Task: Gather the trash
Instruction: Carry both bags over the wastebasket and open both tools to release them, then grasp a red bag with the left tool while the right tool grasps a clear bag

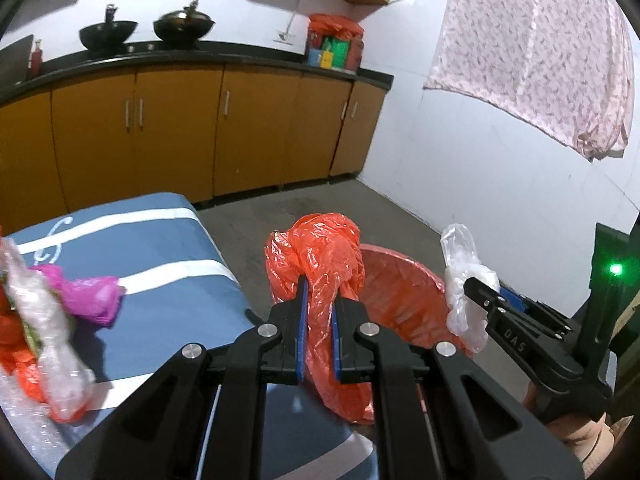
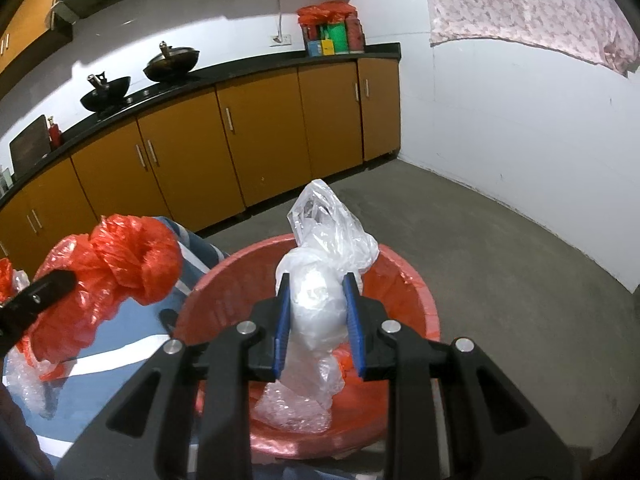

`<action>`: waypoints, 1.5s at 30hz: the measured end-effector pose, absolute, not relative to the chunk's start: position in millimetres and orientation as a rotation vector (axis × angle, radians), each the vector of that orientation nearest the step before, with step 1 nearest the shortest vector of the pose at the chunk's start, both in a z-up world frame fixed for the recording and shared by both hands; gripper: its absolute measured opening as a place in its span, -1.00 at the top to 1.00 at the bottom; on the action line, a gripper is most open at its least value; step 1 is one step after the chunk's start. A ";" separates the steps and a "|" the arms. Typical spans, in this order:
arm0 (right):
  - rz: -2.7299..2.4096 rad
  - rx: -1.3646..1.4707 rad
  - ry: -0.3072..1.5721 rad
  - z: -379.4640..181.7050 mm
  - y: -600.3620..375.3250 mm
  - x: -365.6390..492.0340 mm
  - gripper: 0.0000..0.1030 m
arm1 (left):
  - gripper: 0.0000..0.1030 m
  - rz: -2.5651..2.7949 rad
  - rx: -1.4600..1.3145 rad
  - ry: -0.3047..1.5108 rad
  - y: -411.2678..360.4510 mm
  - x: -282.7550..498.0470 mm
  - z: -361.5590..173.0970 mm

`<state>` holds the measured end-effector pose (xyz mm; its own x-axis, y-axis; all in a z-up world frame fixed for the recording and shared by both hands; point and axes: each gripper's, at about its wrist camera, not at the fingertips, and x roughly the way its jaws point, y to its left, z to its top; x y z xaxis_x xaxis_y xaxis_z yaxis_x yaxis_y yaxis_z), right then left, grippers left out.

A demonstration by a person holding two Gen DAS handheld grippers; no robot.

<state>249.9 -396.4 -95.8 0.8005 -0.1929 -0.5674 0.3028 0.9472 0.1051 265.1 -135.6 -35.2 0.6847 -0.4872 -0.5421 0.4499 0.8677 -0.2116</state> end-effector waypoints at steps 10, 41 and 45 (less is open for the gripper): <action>-0.281 0.215 0.594 -108.6 -415.4 262.8 0.50 | 0.82 -0.573 -0.012 0.658 -164.7 276.4 -49.1; -0.222 0.196 0.583 -105.9 -389.1 256.5 0.13 | 0.13 -0.465 -0.028 0.660 -114.6 257.5 -47.9; -0.176 0.192 0.581 -101.2 -366.3 255.3 0.13 | -0.24 -0.382 -0.025 0.607 -86.5 239.6 -39.0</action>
<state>255.3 -366.3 -101.2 0.8219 -0.1103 -0.5589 0.2179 0.9673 0.1296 239.6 -86.5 -39.1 0.7533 -0.3576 -0.5519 0.3429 0.9297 -0.1342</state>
